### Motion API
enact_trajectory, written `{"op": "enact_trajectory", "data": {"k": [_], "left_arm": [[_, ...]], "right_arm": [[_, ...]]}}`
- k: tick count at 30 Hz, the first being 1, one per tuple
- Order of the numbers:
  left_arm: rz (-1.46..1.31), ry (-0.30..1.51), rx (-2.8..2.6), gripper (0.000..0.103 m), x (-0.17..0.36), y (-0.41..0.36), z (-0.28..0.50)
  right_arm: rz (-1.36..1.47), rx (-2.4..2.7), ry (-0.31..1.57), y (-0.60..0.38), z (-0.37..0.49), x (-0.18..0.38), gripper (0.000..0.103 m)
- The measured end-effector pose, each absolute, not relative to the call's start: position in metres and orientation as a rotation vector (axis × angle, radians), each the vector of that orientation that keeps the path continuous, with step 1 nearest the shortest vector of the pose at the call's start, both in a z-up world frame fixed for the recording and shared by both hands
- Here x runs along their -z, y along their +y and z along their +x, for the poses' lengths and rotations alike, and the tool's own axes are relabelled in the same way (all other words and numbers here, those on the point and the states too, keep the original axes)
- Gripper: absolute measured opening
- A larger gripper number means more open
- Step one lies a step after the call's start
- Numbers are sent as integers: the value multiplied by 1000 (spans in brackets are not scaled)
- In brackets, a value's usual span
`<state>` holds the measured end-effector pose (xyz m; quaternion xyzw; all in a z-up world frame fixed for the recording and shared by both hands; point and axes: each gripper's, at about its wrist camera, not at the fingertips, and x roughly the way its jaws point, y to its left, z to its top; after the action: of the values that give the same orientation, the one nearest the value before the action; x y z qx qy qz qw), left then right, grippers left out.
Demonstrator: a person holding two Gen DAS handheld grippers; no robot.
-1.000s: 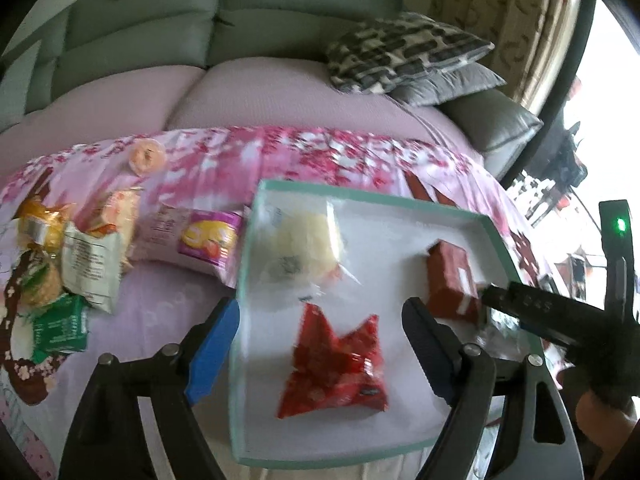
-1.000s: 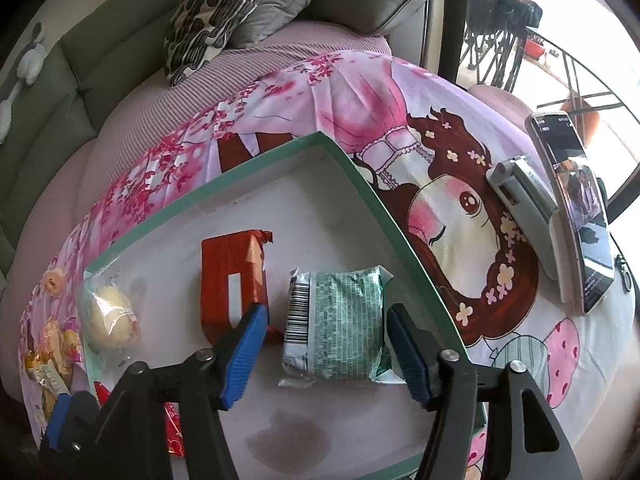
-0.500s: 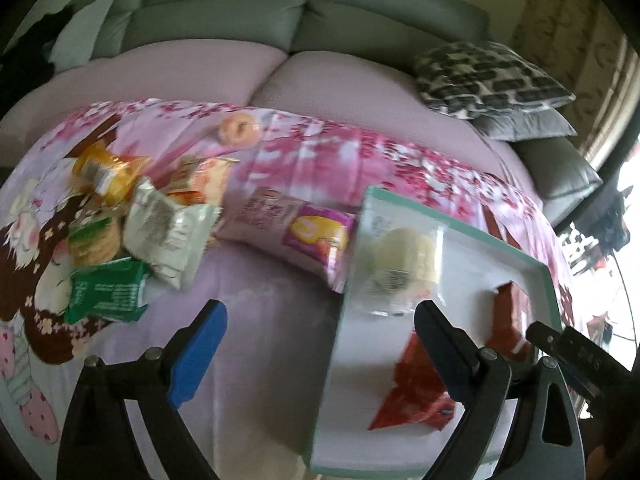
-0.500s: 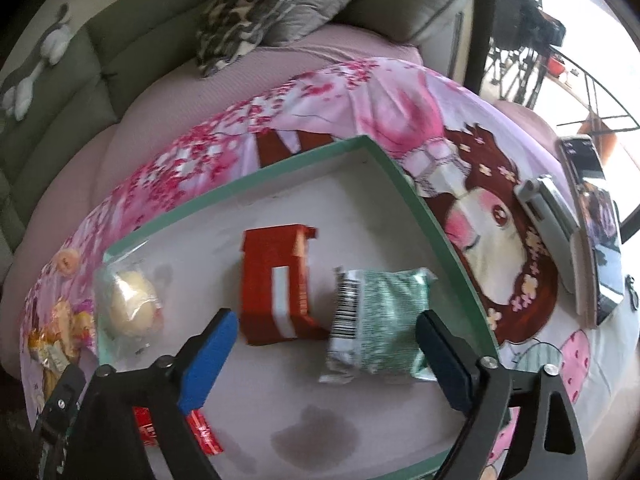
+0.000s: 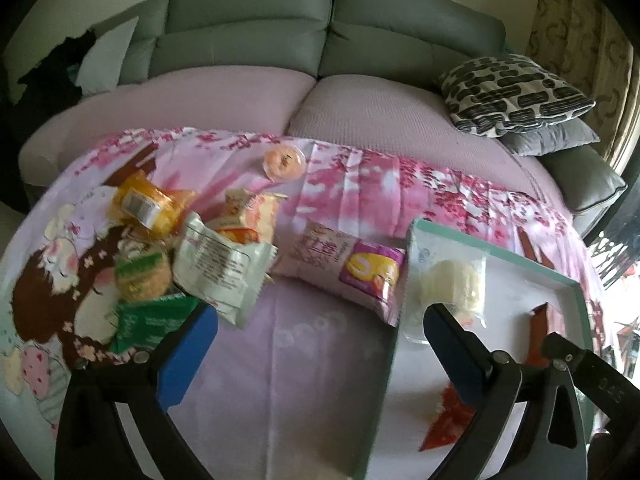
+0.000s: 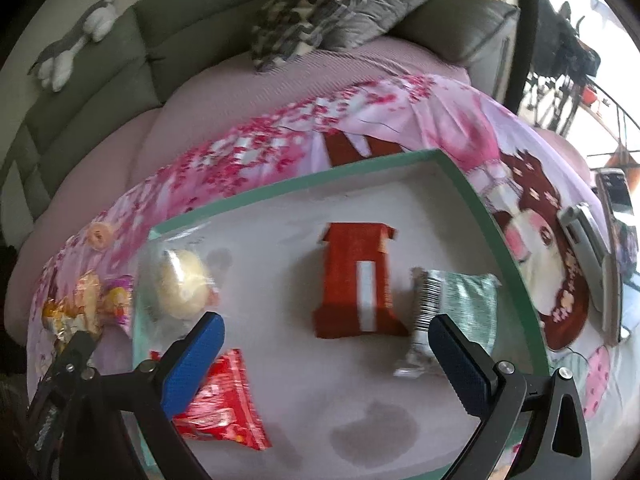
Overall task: Organize snacks
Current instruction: 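Withdraw both open tools from the tray, then move both open tools back over the snack pile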
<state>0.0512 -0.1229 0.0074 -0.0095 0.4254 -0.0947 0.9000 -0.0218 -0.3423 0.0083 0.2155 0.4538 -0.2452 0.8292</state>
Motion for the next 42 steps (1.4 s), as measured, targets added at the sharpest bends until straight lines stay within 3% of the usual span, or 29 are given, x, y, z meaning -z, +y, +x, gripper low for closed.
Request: {"op": "enact_trajectory", "data": {"k": [23, 42], "left_arm": [[-101, 886, -18, 103, -36, -47, 102], [-223, 885, -177, 103, -28, 60, 110]], "right_arm": [[380, 436, 802, -293, 29, -21, 103], [271, 150, 841, -188, 79, -10, 103]]}}
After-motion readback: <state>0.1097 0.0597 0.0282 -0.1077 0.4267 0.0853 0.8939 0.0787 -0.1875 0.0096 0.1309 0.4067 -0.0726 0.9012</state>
